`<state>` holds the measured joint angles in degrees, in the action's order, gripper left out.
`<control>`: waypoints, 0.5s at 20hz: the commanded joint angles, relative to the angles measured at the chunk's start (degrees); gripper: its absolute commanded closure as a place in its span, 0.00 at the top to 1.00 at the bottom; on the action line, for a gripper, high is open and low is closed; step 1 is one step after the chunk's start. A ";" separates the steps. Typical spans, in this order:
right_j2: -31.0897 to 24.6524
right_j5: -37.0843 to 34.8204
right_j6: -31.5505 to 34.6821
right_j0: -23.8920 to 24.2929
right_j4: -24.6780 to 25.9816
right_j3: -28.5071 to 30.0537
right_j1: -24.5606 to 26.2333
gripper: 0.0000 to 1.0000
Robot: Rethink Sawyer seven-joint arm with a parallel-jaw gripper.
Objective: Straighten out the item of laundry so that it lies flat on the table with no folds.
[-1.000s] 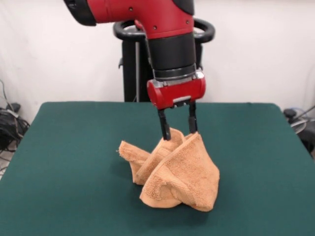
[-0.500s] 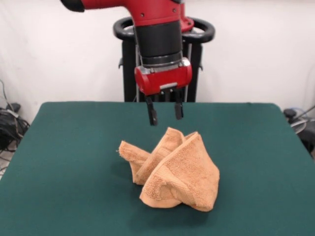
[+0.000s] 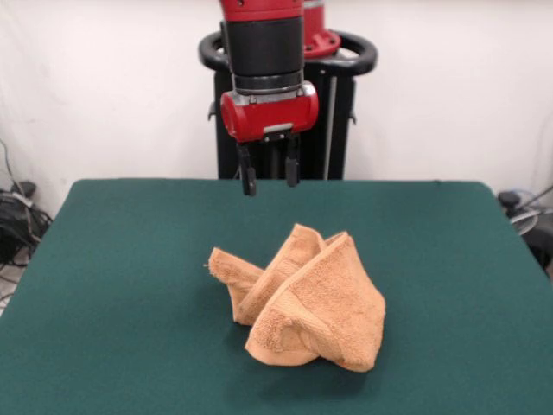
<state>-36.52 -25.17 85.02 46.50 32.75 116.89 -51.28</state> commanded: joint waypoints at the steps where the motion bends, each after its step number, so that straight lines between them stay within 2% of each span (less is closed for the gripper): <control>1: -0.80 -7.04 -6.45 -0.39 3.97 2.08 1.16 1.00; 6: 0.74 -6.48 -2.32 -5.65 5.39 0.38 1.09 1.00; 10: 1.08 -5.35 -1.14 -6.26 5.67 1.24 0.48 1.00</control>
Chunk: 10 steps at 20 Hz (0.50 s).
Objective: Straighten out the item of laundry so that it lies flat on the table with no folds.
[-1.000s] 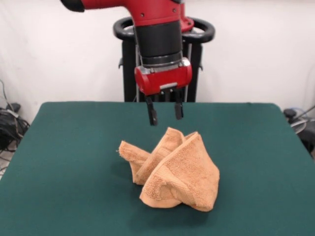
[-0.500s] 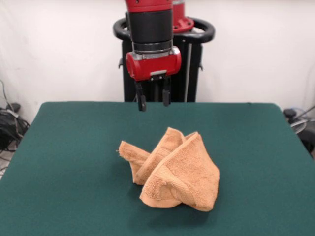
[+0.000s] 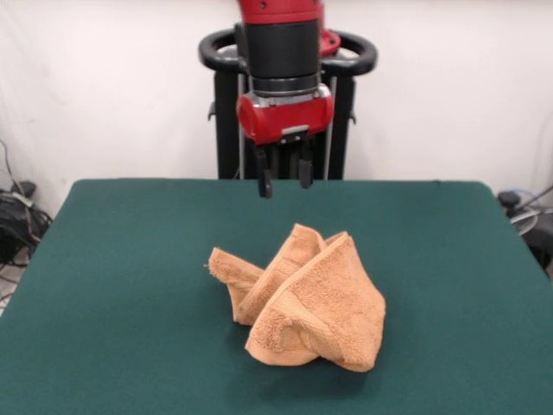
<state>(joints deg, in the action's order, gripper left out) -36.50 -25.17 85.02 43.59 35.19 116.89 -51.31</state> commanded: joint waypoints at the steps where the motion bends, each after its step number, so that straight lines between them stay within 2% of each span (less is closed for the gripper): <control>1: 1.26 -4.94 -1.19 -3.14 3.60 1.45 0.92 1.00; 6: 4.78 -0.57 2.30 -5.22 7.17 0.06 5.90 1.00; 10: 3.93 -2.64 0.46 -4.83 6.50 -1.82 6.09 1.00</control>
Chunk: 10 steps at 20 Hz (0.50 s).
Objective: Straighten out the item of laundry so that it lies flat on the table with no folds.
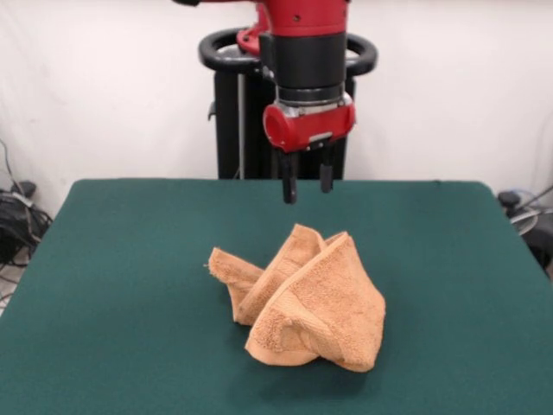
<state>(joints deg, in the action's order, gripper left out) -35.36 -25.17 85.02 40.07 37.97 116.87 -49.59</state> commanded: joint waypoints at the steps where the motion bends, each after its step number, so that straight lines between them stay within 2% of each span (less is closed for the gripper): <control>1: 2.40 -3.50 -0.35 -1.15 3.39 -2.61 4.68 1.00; 10: 0.70 -5.83 -2.93 -1.82 2.22 -9.39 9.05 1.00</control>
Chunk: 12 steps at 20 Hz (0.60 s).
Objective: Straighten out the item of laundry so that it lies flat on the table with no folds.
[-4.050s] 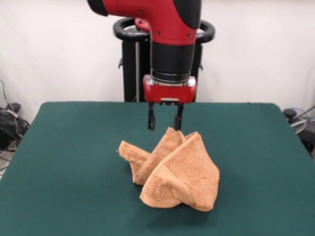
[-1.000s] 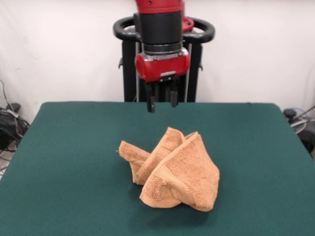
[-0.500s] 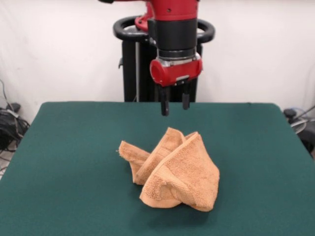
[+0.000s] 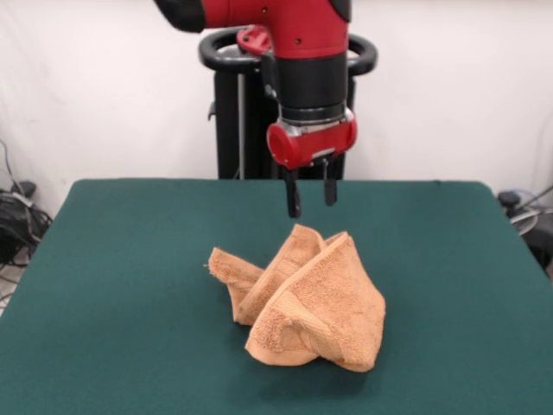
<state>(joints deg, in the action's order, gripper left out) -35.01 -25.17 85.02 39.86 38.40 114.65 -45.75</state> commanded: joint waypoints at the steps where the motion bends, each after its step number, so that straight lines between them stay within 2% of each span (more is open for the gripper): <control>1: 0.51 -5.39 -2.59 -1.68 1.93 -7.25 5.30 1.00; 12: 0.38 -5.83 -1.96 -3.17 1.20 -8.79 4.89 1.00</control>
<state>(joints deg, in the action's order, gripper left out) -35.00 -25.17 85.02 38.96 38.42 109.56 -41.83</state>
